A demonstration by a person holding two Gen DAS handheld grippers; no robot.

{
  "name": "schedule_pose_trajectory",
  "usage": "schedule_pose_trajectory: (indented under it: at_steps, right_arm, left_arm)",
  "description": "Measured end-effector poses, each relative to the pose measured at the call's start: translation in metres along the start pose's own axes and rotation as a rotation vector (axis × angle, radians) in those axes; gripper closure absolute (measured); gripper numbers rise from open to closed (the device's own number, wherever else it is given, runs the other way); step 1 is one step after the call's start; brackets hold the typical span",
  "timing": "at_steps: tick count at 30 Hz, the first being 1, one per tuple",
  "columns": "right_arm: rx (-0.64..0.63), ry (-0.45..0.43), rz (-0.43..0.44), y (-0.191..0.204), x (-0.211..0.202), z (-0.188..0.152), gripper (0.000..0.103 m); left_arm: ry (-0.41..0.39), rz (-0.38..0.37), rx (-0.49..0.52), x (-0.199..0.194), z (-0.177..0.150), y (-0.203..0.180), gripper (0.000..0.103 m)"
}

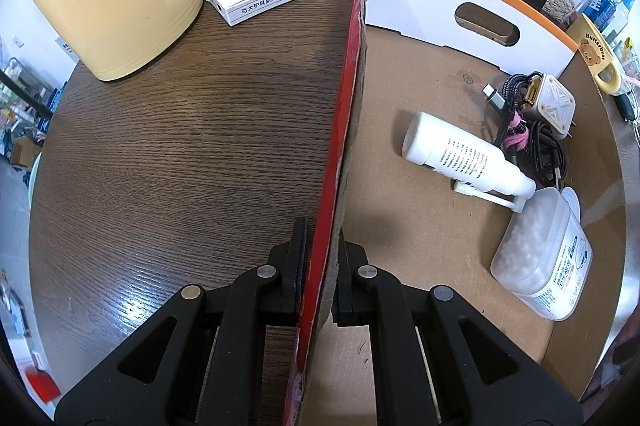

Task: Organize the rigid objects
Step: 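Withdraw the right gripper from the box toward the green spray bottle, then grasp the green spray bottle with the right gripper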

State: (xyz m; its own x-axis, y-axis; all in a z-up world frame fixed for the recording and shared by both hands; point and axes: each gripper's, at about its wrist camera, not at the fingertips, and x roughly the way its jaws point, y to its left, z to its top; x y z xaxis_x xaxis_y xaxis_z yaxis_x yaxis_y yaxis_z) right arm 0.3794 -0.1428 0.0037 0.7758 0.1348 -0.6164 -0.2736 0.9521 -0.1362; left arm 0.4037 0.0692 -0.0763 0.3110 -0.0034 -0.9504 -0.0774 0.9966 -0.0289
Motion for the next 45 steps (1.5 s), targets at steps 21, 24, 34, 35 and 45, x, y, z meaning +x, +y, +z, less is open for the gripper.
schedule_pose_trajectory:
  at_steps: [21, 24, 34, 35, 45]
  right_arm:
    - [0.146, 0.099, -0.106, -0.084, 0.016, -0.036, 0.007]
    - [0.158, 0.132, -0.093, -0.088, 0.025, -0.046, 0.007]
    - [0.204, 0.219, -0.023, -0.089, 0.060, -0.069, 0.007]
    - [0.208, 0.227, -0.021, -0.089, 0.064, -0.071, 0.007]
    - [0.204, 0.244, -0.016, -0.083, 0.073, -0.079, 0.068]
  left_arm:
    - [0.000, -0.001, 0.000, 0.000, 0.000, 0.000, 0.099]
    - [0.000, -0.001, 0.000, 0.000, 0.000, 0.001, 0.099]
    - [0.000, -0.001, 0.000, 0.000, 0.000, 0.001, 0.099]
    - [0.000, -0.001, 0.000, 0.000, 0.000, 0.001, 0.099]
    - [0.000, -0.001, 0.000, 0.000, 0.000, 0.001, 0.099]
